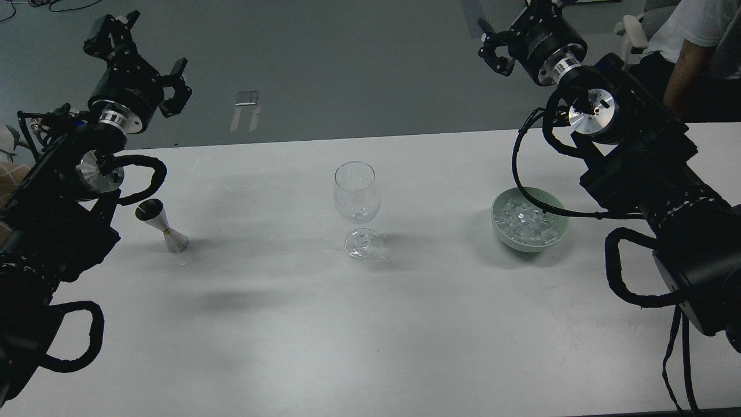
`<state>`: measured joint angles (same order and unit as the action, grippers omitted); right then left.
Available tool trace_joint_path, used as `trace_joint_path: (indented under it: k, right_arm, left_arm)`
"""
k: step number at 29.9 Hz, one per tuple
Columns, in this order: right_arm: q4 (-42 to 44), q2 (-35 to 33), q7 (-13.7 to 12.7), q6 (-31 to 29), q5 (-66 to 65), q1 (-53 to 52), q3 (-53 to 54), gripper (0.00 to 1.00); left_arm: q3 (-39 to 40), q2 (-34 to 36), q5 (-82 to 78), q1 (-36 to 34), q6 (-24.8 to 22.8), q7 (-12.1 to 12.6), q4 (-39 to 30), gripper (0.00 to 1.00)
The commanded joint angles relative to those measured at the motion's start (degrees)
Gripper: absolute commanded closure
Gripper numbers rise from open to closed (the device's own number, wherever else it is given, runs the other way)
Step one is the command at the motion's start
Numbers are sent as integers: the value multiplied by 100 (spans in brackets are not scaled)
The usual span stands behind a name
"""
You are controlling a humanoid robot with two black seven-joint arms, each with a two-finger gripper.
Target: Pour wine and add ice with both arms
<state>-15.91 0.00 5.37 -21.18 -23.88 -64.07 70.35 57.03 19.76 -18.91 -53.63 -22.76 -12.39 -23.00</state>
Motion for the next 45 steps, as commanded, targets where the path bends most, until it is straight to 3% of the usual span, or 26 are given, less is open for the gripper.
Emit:
trace_joint_path:
  k: [1,11,14,16,38,43,45]
  right_arm:
    - [-9,0,-1,-18,15,0,14,0]
    - [-17,0,-10,-62,24,0,14,0]
    - [-88,0,-10,-175,24,61,-3,0]
    - [-79,-18,-10,-193,15,70,-3,0]
    - [-53,-53,60,-123,15,52,14,0]
    - [-53,-53,51,-150,24,61,5,0]
    - [-53,-62,51,-150,15,70,5,0]
  left_arm:
    - [-8,-16,1,10,0,-1,-3,2]
    - [18,1,45,2,35,-36,-3,2]
    - [9,-16,45,19,-35,-281,-3,2]
    - [1,-7,36,19,-35,-317,-3,2]
    - [9,-16,89,-86,-35,-291,-3,2]
    - [53,1,89,-7,-210,-326,-257,2]
    - [97,185,115,176,-325,-300,-808,2]
